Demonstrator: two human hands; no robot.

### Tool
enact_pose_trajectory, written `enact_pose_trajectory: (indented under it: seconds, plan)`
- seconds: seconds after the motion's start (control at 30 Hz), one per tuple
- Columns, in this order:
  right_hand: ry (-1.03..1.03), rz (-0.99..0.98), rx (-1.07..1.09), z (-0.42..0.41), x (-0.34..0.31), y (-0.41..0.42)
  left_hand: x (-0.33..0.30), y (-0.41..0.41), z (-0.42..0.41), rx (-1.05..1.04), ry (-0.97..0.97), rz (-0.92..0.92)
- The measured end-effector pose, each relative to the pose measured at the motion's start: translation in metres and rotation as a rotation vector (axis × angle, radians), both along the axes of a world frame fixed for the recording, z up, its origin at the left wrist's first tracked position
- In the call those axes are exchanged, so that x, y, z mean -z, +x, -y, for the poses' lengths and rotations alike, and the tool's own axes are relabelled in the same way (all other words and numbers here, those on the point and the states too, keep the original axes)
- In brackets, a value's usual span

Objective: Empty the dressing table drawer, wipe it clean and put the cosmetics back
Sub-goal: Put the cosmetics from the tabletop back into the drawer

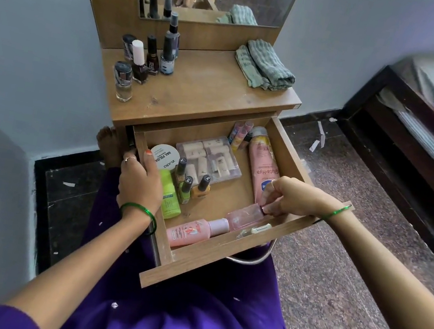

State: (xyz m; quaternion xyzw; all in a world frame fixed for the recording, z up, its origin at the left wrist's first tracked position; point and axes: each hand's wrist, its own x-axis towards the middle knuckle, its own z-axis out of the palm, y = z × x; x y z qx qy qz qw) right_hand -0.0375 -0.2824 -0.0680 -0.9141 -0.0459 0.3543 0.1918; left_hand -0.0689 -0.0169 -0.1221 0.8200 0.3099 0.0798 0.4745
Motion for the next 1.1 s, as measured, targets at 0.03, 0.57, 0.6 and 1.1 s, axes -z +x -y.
enact_pose_trajectory:
  seconds: [0.03,0.57,0.6,1.1]
  plan:
    - [-0.006,0.010,0.002,-0.001,0.001,0.000,0.000,0.000,0.000,0.000,0.001,-0.001]
    - [-0.118,0.129,-0.106,-0.008,0.004,-0.001,0.001,0.001,-0.001,-0.008,0.007,-0.016]
    - [-0.122,0.131,-0.112,-0.008,0.003,0.000,0.001,0.001,-0.001,-0.009,0.004,-0.014]
    - [-0.048,0.398,-0.204,-0.053,-0.064,0.034,0.006,0.002,-0.002,0.001,-0.001,-0.005]
